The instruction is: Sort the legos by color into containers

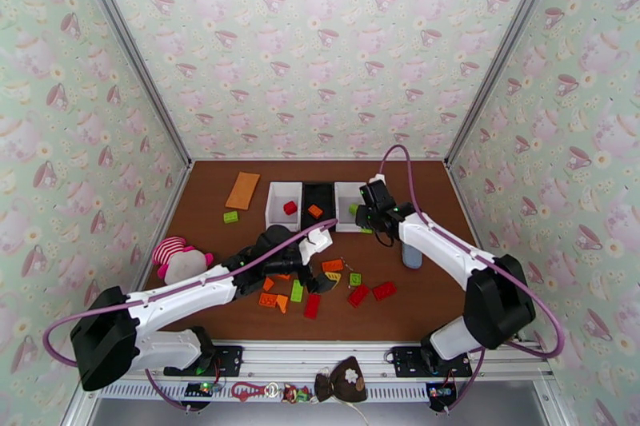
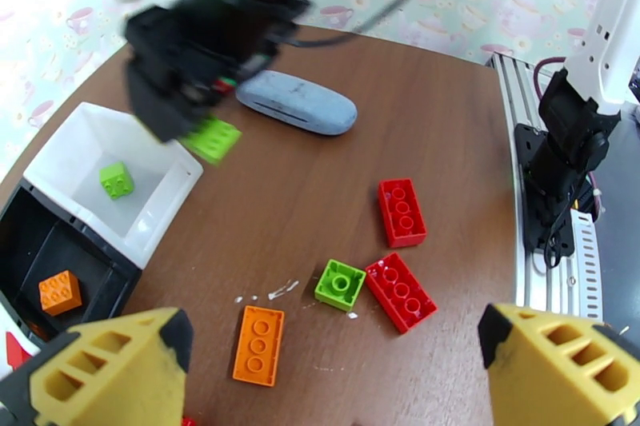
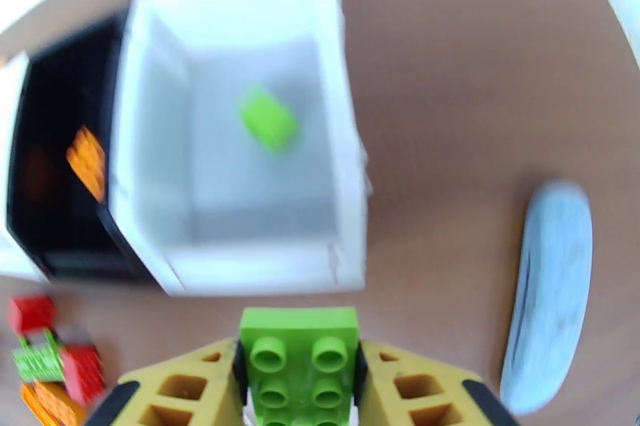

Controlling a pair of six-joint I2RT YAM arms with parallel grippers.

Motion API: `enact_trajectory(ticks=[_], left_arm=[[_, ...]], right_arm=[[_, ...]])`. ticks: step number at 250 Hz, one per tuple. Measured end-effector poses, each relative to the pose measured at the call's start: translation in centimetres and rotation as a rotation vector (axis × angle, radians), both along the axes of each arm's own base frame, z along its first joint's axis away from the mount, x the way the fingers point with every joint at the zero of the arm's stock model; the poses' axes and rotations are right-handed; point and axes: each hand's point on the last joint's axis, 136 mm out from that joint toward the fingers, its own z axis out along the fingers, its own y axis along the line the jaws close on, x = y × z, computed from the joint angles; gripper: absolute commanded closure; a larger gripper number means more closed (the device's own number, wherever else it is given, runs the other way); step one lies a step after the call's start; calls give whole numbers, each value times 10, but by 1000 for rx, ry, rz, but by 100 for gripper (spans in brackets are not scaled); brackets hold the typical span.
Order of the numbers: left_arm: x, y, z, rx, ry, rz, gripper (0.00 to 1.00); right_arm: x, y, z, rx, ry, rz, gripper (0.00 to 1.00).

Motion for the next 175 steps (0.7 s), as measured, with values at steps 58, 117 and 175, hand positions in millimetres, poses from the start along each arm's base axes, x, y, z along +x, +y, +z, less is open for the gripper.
enact_trajectory(ticks=[58,117,175], left_arm=[[9,4,2,-7,7,55,0],[22,12,1,-6,17,127,0],[42,32,8,-13,-1,286,0]], right_arm=[[58,14,-23,-37,-9,17,57],[74,21,-39,-62,1,41,28],[59,17,-7,-25,-88,73,4]])
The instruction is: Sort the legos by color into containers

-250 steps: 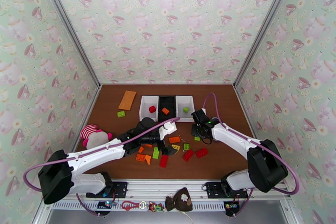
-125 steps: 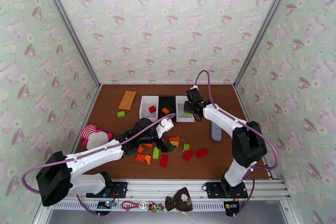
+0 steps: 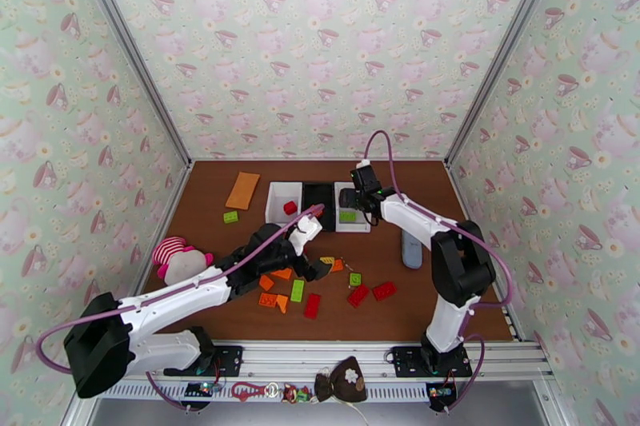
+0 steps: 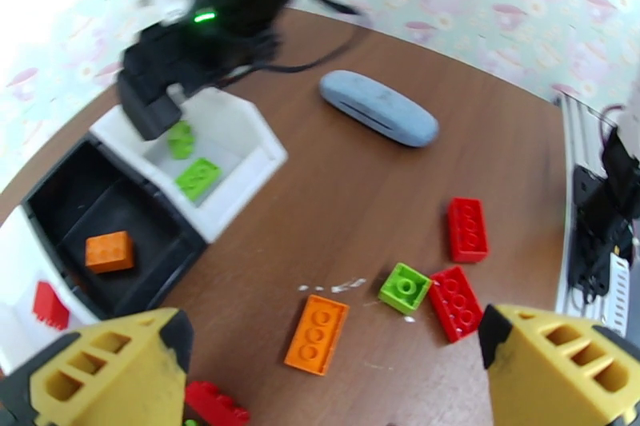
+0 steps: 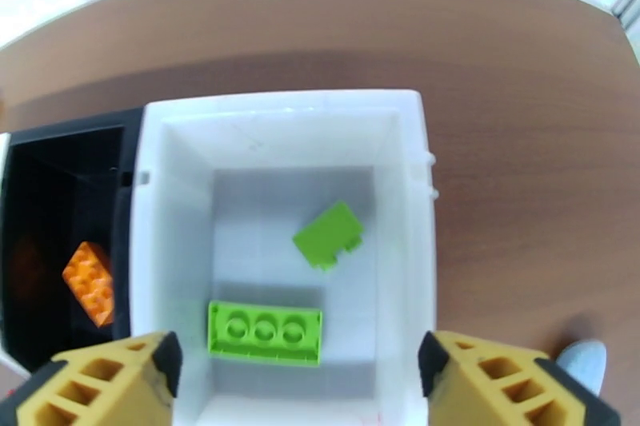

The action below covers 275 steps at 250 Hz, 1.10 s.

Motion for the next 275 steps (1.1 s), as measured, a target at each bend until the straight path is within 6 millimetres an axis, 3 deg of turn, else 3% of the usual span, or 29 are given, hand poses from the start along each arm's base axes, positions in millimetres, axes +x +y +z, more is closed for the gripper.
enact_trajectory(ticks=[51,104,155,199,246,275], left_arm=[[20,31,0,32,37,210,0],[40,75,5,24,106,453,0],[68,144,-10,29,217,723,0],[90,204,-38,63,312,917,0],[110,255,-66,111,412,1066,0],[129,276,-74,119,448,1118,0]], right_arm=[[-26,-5,47,75,-108,35,1],[-54,1,63,132,-132,91,1],[-90,35,78,162,-146,213,0],[-126,61,80,175,-155,312,1],[-141,85,79,203,-148,362,1],[-146,103,76,219,-147,400,0]])
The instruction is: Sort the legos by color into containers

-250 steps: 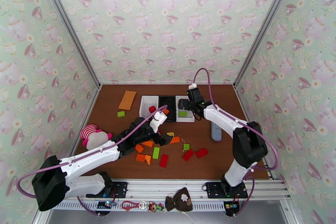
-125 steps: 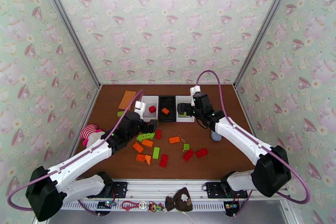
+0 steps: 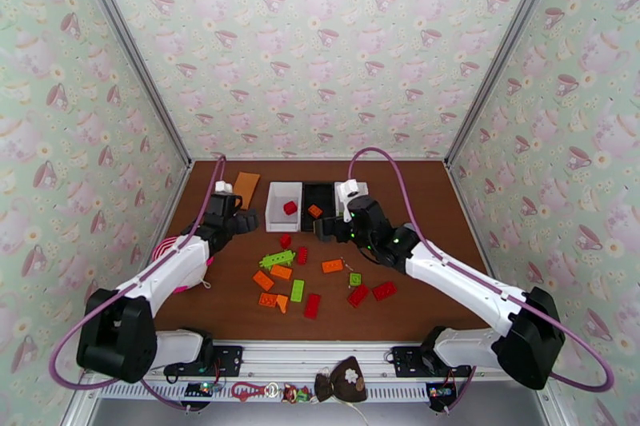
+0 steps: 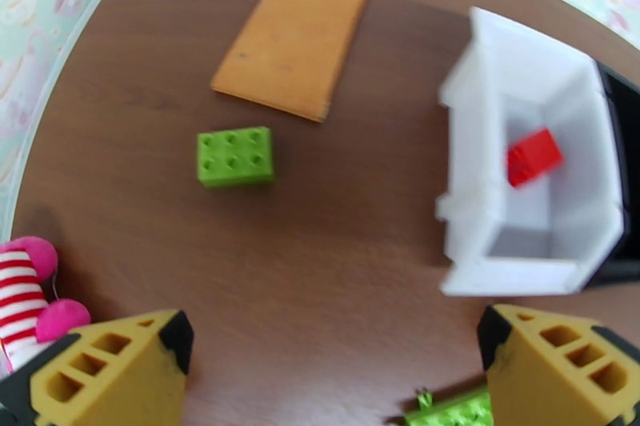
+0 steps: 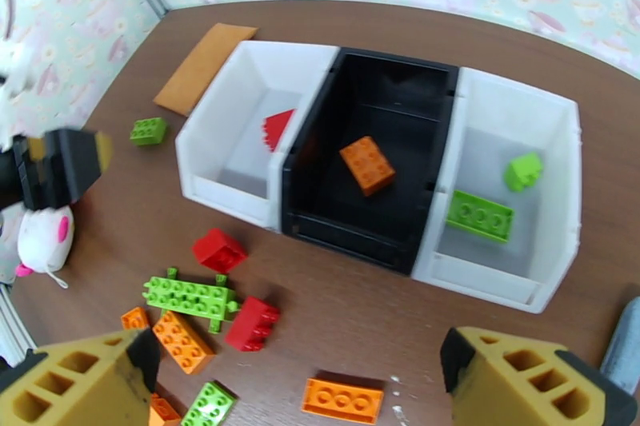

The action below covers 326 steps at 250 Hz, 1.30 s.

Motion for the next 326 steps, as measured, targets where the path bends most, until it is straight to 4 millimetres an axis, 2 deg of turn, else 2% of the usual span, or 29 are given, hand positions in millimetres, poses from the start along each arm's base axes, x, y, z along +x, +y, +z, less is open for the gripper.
enact_trajectory(ticks=[41,61,105,146,179,237,244,260,267,283,289,326], left_arm=[[30,23,-17,6,59,49,0],[45,32,-26,12,81,61,0],[70,44,-46,16,134,70,0],[78,48,-77,5,227,76,0],[80,47,-92,1,294,73,4],[74,50,-100,-1,353,83,18],[74,50,-100,-1,357,84,23],[75,50,-102,-1,368,86,27],[75,50,-102,-2,371,88,34],[75,50,-104,-4,380,91,38],[75,50,-104,-3,383,90,43],[72,50,-107,-5,396,94,53]], right_arm=[[-7,27,-16,-15,19,65,0],[-12,44,-17,-12,13,112,1],[-19,81,8,51,-61,205,1],[-14,99,29,121,-122,231,1],[-9,104,32,127,-137,232,1],[-7,102,31,108,-152,229,1],[-7,102,31,107,-152,228,1],[-6,102,31,104,-155,226,1],[-6,102,31,104,-155,226,1],[-6,102,31,103,-156,225,1],[-6,101,31,103,-157,223,1],[-4,100,31,99,-161,212,1]])
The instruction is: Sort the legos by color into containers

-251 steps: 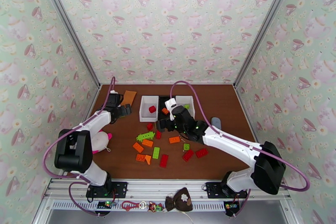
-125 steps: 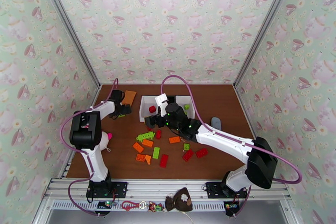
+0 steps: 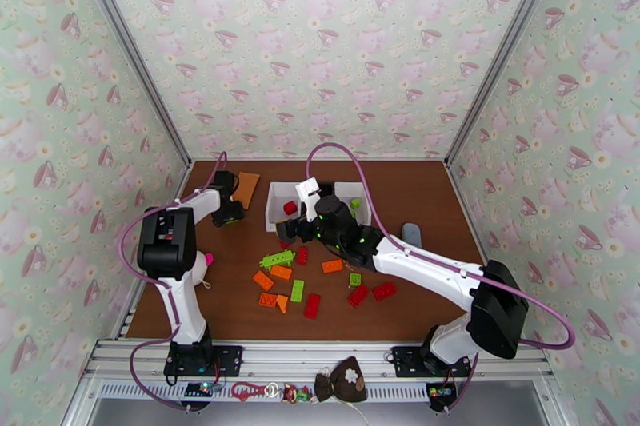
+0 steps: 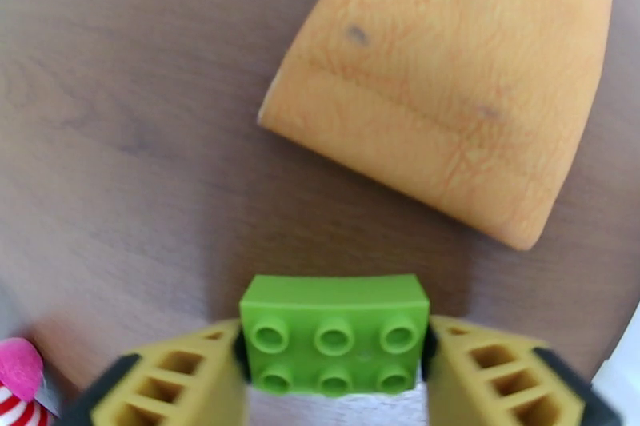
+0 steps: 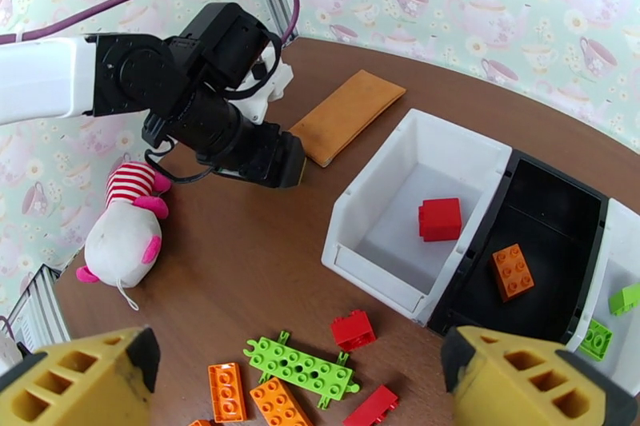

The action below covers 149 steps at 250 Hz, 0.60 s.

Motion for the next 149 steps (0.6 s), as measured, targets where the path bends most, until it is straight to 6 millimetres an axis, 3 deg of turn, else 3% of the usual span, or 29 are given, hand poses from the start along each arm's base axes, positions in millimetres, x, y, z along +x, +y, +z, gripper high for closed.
enact_trajectory(ticks=[59,89,122,149], left_arm=[[1,-1,2,4,-9,-2,55],[-10,-5,6,19,-20,-11,56],[-17,-19,30,25,-84,-43,55],[-12,-46,66,17,-189,-105,54]], right_arm=[[4,-7,3,-3,-15,-43,1],[1,-17,7,8,-17,-62,1],[1,-24,11,29,-21,-73,1],[-2,-31,13,50,-29,-80,1]])
